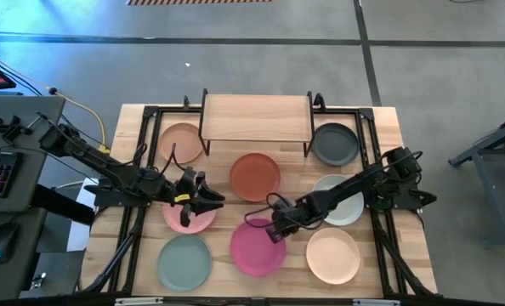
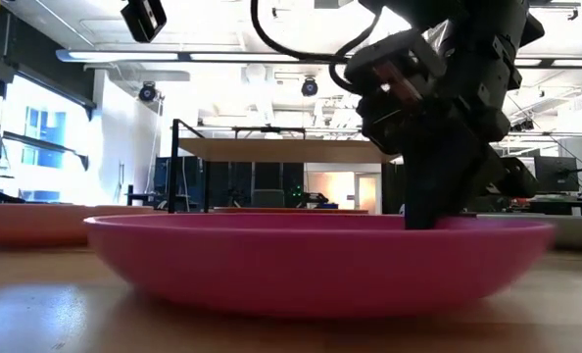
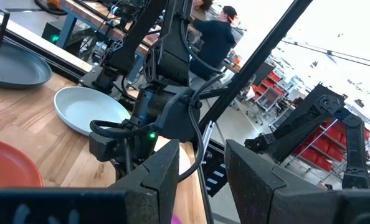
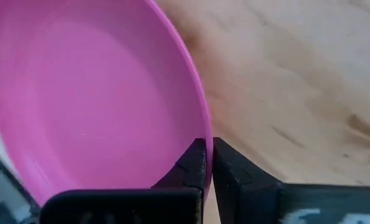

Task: Place and stack plates onto a shelf
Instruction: Put the pink plate on the shelf, then put the light pink plate on the shelf

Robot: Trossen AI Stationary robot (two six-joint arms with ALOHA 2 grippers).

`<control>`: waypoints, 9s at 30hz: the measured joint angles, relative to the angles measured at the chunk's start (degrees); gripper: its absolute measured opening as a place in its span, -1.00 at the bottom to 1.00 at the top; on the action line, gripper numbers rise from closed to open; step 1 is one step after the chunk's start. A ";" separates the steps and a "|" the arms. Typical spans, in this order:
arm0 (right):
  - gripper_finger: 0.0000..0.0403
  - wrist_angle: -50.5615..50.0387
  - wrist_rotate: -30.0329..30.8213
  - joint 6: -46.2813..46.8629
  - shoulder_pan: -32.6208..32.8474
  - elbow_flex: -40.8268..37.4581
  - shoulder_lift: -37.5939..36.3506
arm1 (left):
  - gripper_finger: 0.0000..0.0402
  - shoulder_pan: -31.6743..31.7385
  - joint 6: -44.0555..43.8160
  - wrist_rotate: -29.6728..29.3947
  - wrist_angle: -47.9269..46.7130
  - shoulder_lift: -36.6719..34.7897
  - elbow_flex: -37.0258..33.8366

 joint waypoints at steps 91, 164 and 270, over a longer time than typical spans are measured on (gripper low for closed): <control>-1.00 -45.09 -5.38 -37.60 -61.51 32.77 -16.20 | -0.42 5.57 27.93 -8.28 14.07 -8.63 0.02; -0.90 -54.60 -0.76 -45.40 -66.60 40.11 -3.94 | -0.42 5.44 23.37 -8.02 13.27 -8.61 0.00; -1.00 -12.48 -1.80 -42.29 -48.37 40.13 4.03 | -0.42 5.44 20.97 -9.81 13.20 -8.61 0.00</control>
